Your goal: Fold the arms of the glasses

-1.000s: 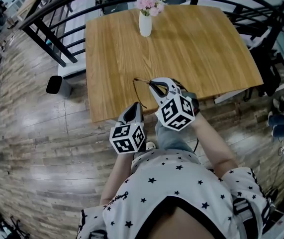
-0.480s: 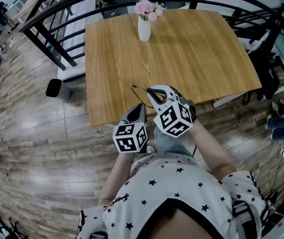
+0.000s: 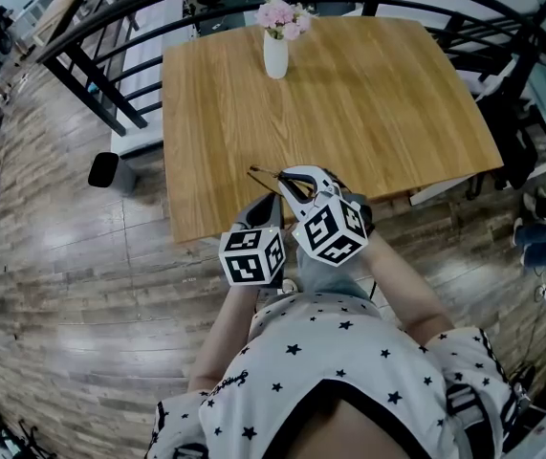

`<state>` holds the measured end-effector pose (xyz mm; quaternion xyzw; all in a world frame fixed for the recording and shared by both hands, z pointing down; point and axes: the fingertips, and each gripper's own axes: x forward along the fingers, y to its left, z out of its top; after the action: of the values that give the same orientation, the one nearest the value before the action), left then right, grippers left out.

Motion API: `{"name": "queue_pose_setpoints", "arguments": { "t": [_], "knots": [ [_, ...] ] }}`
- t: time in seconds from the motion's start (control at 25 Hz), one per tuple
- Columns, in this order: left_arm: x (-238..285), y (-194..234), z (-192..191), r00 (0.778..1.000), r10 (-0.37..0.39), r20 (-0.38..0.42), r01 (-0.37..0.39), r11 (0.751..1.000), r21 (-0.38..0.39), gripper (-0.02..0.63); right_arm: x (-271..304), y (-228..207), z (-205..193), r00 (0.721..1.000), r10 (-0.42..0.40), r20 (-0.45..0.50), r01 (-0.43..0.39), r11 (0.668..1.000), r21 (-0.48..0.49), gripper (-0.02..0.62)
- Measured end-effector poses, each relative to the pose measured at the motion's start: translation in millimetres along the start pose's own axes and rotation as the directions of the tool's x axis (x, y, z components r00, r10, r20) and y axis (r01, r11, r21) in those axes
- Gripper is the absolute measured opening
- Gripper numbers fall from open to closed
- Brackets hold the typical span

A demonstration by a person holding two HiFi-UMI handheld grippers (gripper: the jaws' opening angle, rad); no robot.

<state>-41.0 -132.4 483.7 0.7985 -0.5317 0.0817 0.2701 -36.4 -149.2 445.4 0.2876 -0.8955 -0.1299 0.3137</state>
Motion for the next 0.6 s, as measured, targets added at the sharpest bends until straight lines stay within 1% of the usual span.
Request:
{"name": "queue_pose_setpoints", "arguments": {
  "t": [0.6],
  "knots": [
    [3.7,0.6,4.5,1.0,0.007,0.013,-0.007,1.0,-0.001,0.008,1.1,8.2,3.6,1.0,0.012,0.02,-0.012,1.0,0.015,0.021]
  ]
}}
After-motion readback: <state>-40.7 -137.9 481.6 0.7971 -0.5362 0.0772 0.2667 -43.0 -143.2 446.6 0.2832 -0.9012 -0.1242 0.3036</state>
